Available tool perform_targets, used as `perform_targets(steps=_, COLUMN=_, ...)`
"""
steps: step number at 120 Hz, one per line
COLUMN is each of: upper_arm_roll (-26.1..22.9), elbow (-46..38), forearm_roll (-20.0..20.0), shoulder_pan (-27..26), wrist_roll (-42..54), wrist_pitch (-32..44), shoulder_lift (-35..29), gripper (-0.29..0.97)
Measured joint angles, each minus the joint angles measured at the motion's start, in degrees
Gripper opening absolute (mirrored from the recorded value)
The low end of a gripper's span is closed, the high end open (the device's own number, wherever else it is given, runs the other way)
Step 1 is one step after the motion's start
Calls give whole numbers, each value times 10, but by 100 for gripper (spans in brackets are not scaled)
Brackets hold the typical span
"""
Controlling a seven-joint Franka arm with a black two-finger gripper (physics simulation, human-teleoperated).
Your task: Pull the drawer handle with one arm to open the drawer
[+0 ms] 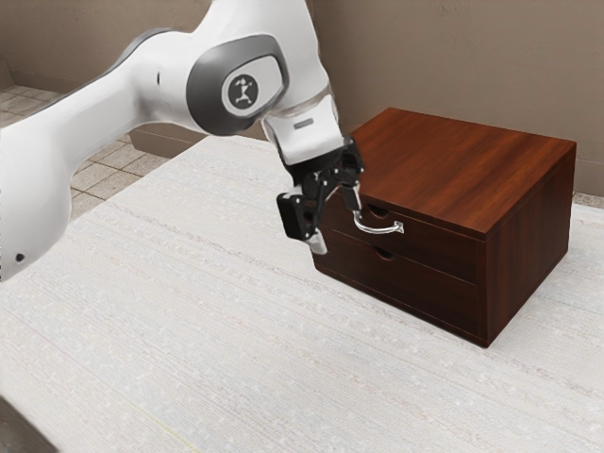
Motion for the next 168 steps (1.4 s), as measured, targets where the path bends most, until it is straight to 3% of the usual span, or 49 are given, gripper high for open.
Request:
perform_targets(steps=20, upper_arm_roll=26, elbow=-15, forearm_roll=-2, shoulder_pan=-9, wrist_roll=39, wrist_pitch=31, shoulder_lift=7, gripper=68)
perform_targets(steps=83, upper_arm_roll=30, elbow=-83, forearm_roll=-15, shoulder_pan=-10, wrist_roll=102, wrist_pitch=156, shoulder_lift=3, gripper=68)
perform_targets(steps=168, upper_arm_roll=30, elbow=-139, forearm_roll=-9, shoulder_pan=-9, wrist_roll=129, wrist_pitch=212, shoulder_lift=-12, gripper=68)
